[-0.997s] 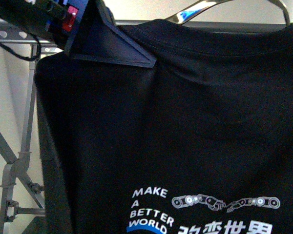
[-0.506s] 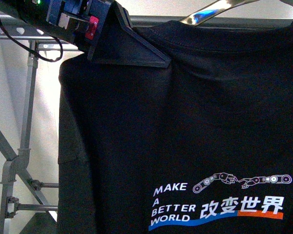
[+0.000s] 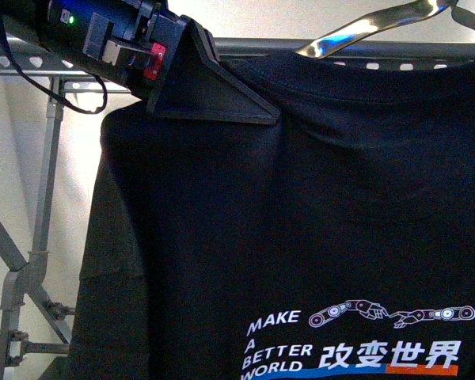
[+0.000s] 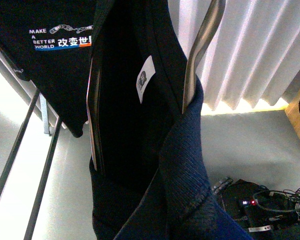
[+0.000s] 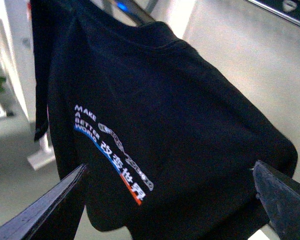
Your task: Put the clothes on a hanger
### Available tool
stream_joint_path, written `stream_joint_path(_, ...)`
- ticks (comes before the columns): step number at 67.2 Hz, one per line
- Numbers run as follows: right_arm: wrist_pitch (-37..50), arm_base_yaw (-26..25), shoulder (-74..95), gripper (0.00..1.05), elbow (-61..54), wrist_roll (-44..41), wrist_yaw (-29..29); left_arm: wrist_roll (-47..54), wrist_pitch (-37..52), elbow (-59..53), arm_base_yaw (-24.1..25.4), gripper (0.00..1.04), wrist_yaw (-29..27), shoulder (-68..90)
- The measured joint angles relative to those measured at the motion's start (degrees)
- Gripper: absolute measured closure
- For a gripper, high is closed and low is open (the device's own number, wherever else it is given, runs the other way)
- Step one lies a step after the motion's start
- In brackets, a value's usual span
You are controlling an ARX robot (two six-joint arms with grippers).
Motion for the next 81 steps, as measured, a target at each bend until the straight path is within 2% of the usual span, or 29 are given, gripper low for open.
stream_joint_path(1, -1.0, 0.9, 1.2, 0.07, 1.5, -4.0, 0.8, 0.0, 0.0, 0.0, 0.0, 1.01, 0.0, 0.0)
stream_joint_path(3, -1.1, 1.8, 2.2, 0.07, 2.6, -6.8, 1.6, 0.0, 0.0, 0.0, 0.0, 1.01, 0.0, 0.0)
stream_joint_path(6, -0.4, 4.5, 5.4, 0.07, 6.2, -18.0, 4.3, 0.0, 0.0, 0.0, 0.0, 1.01, 0.0, 0.0)
stream_joint_path(15, 3.8, 9.2, 11.2, 0.07, 12.6, -28.1, 9.2, 0.0, 0.0, 0.0, 0.0, 1.01, 0.0, 0.0)
stream_joint_path(33, 2.5, 12.8, 18.9, 0.07, 24.1, -26.3, 15.1, 0.0, 0.0, 0.0, 0.0, 1.01, 0.0, 0.0)
stream_joint_path(47, 3.1, 15.1, 22.9, 0.07, 27.4, -19.0, 16.9, 0.0, 0.0, 0.0, 0.0, 1.01, 0.0, 0.0)
stream_joint_path(51, 4.6, 15.6, 23.6, 0.13, 27.4, -16.1, 17.0, 0.0, 0.0, 0.0, 0.0, 1.01, 0.0, 0.0)
stream_joint_path(61, 6.5, 16.4, 24.5, 0.38, 27.3, -8.6, 17.5, 0.0, 0.0, 0.0, 0.0, 1.01, 0.0, 0.0)
stream_joint_path(74, 7.4, 16.2, 24.5, 0.69, 25.7, -4.0, 16.9, 0.0, 0.0, 0.0, 0.0, 1.01, 0.0, 0.0)
stream_joint_path(81, 7.3, 15.7, 24.4, 0.84, 24.5, -3.6, 16.9, -0.1, 0.2, 0.0, 0.0, 0.85, 0.7, 0.0)
